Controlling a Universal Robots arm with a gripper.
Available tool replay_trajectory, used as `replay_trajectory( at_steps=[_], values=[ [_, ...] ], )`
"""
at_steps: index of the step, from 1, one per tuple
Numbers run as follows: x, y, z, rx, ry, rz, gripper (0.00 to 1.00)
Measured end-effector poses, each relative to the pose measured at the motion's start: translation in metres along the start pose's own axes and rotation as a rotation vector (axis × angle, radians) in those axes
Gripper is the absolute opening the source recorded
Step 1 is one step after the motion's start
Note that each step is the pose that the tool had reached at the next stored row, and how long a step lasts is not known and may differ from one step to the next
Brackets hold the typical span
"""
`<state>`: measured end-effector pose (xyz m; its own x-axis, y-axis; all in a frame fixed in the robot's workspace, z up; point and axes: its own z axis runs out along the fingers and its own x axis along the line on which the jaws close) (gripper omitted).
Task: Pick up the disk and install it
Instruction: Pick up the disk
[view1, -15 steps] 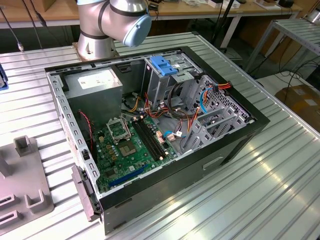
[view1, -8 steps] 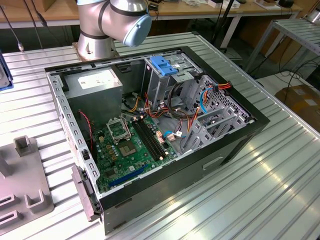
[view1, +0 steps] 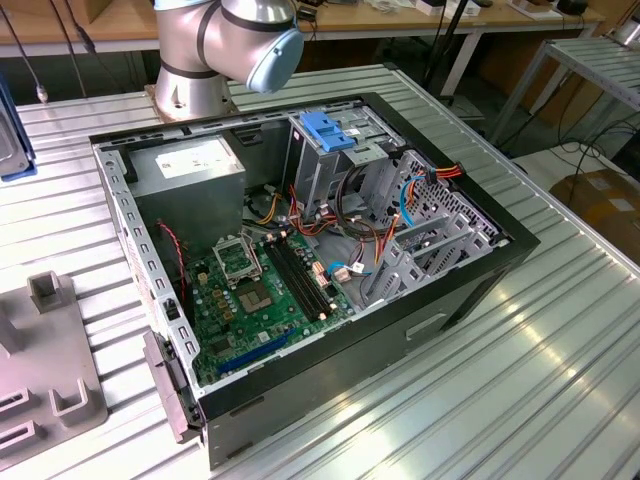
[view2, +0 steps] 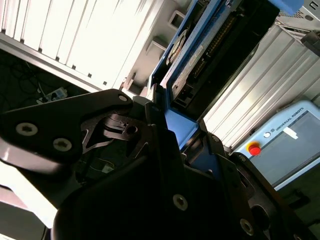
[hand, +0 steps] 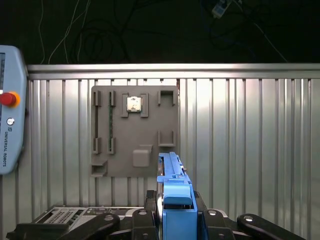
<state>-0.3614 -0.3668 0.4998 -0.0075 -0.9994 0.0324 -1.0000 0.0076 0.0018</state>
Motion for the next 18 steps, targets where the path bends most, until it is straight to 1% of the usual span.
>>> replay_trajectory(
  at_steps=[6,18],
  values=[
    [0.0,-0.0054,-0.0001,-0.0001,0.0,0.0,0.36],
    [0.0,-0.0131,0.0,0.0,0.0,0.0,0.36]
  ],
)
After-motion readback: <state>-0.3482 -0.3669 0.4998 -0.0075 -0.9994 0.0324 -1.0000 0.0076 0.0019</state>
